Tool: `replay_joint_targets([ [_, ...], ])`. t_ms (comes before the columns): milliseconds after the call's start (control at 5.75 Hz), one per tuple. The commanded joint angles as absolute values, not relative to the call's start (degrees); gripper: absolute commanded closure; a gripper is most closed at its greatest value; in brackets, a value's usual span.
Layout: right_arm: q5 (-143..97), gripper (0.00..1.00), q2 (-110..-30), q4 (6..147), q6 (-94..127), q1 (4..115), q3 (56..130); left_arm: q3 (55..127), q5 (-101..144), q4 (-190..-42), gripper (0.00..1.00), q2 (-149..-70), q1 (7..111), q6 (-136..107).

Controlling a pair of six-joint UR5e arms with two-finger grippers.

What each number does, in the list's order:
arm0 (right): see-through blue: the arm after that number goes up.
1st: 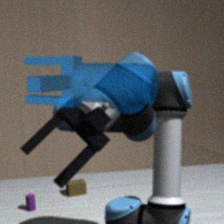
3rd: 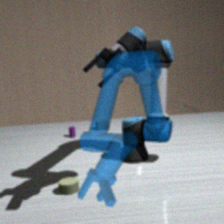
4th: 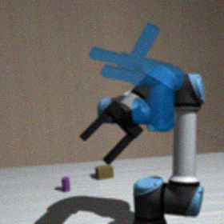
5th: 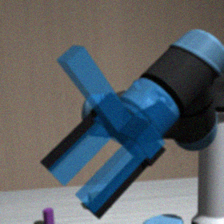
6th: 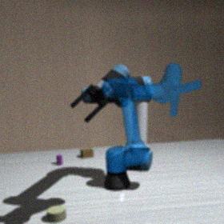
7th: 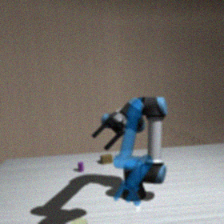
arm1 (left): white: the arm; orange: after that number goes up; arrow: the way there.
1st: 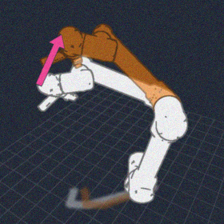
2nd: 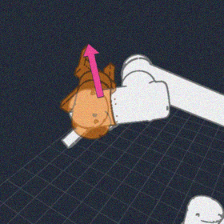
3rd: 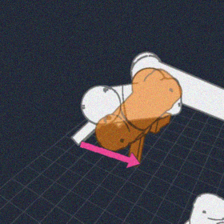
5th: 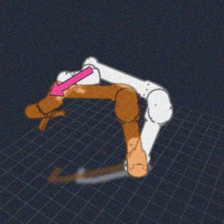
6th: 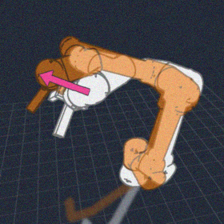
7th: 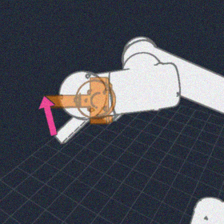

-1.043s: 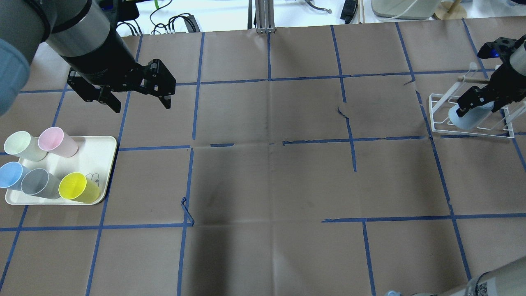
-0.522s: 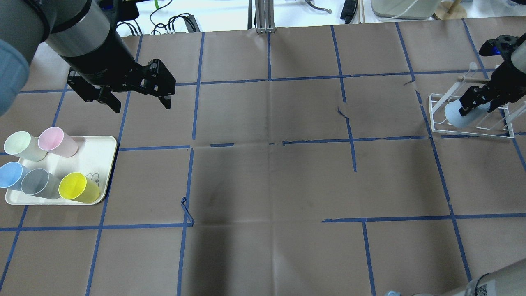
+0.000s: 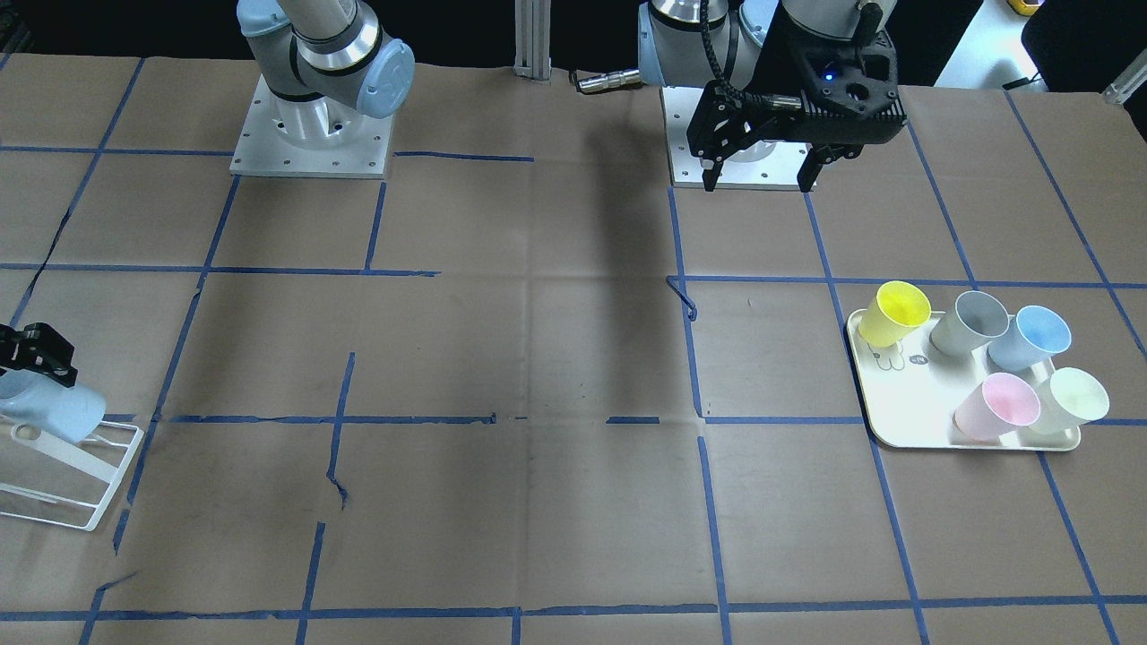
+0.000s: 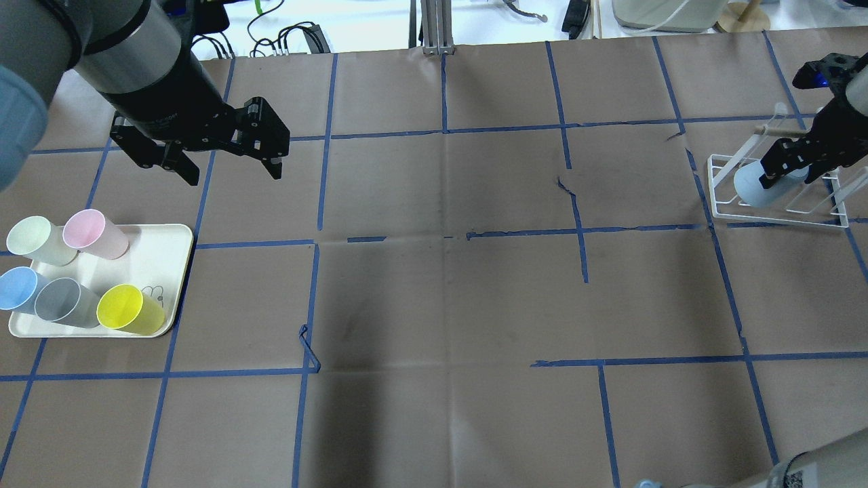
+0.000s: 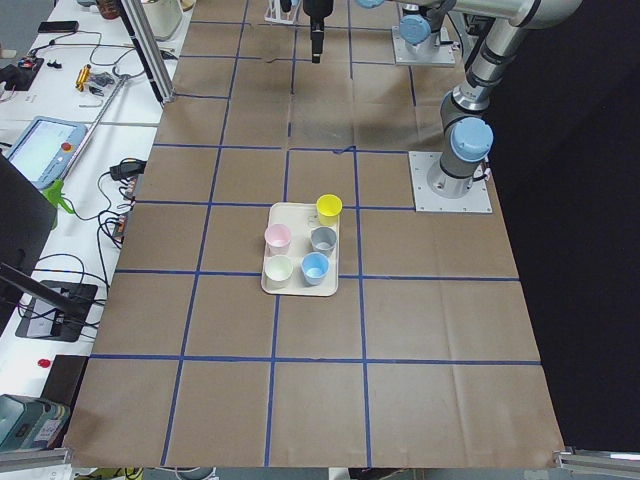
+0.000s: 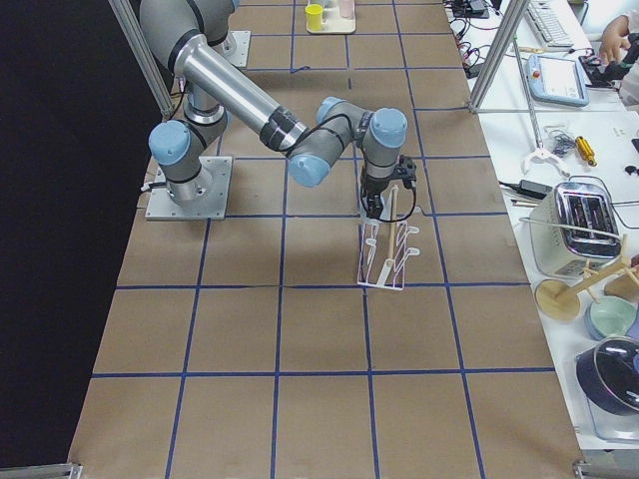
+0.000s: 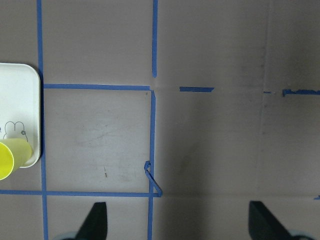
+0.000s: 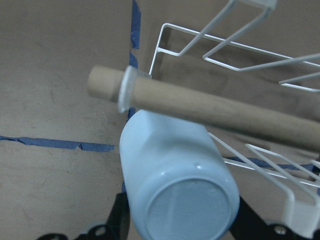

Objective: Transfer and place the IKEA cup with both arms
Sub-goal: 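Close the right gripper on the light blue cup's base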

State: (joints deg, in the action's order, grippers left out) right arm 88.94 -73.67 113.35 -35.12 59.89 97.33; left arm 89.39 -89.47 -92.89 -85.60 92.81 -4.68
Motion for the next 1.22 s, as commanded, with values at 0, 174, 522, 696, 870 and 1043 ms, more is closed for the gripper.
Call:
replay_joint_targets([
  [0, 88.95, 0.80, -75.49, 112.51, -34.63, 59.94, 96.33, 89.38, -89.56, -92.81, 0.01, -85.61, 92.81, -4.66],
  [174, 89.03, 0.80, -75.85, 112.41, -34.63, 60.03, 96.24, 89.30, -89.47, -92.90, 0.01, -85.61, 92.81, -4.75],
  [522, 89.12, 0.80, -79.52, 108.41, -34.63, 60.03, 96.07, 89.38, -89.47, -92.90, 0.01, -85.61, 92.72, -4.66],
  [696, 89.03, 0.80, -81.89, 103.76, -34.63, 60.03, 95.02, 89.38, -89.47, -92.90, 0.01, -85.52, 92.72, -4.66],
  [870, 88.86, 0.80, -83.92, 94.75, -34.72, 60.12, 90.49, 89.30, -89.47, -92.90, 0.01, -85.52, 92.72, -4.66],
  [1043, 88.60, 0.80, -84.20, 85.96, -34.89, 60.73, 85.39, 89.30, -89.30, -92.90, 0.01, -85.43, 92.72, -4.66],
])
